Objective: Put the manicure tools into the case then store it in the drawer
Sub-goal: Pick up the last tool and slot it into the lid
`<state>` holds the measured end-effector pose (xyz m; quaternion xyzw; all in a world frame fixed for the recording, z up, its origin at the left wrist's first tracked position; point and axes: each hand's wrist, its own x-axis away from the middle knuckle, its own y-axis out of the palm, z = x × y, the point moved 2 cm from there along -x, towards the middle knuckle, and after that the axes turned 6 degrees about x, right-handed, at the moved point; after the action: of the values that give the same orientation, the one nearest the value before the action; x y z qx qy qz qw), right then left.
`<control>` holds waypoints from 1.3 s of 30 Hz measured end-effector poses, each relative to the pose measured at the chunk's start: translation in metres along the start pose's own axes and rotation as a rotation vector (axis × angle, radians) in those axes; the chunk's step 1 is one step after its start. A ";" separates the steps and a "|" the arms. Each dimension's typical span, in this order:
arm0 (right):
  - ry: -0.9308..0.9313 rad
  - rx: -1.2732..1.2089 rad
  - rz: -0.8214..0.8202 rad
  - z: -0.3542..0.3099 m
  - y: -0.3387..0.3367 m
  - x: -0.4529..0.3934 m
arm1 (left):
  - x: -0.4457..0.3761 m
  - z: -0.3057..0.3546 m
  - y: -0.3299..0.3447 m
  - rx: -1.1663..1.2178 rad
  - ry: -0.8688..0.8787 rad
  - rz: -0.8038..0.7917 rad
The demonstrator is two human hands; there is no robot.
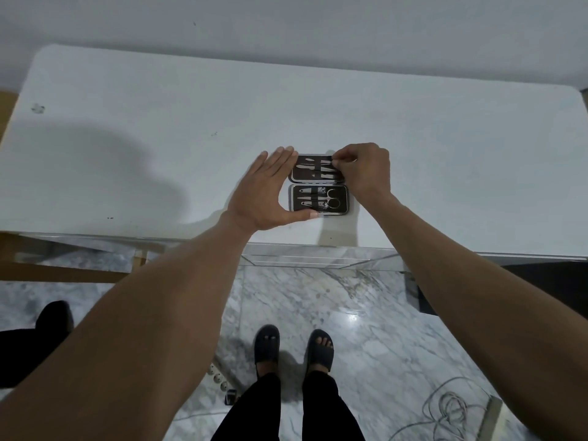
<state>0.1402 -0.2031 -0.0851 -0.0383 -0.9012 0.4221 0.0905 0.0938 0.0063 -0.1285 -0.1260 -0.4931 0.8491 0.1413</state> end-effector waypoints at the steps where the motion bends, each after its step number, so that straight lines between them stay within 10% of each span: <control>1: -0.015 0.030 -0.003 -0.002 0.002 0.000 | 0.000 0.000 0.000 -0.001 0.001 -0.002; 39: -0.059 0.026 -0.096 -0.003 -0.019 -0.012 | -0.001 0.001 -0.004 -0.043 -0.010 -0.036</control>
<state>0.1528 -0.2148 -0.0695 0.0186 -0.8988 0.4297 0.0844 0.0950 0.0069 -0.1249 -0.1158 -0.5140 0.8363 0.1513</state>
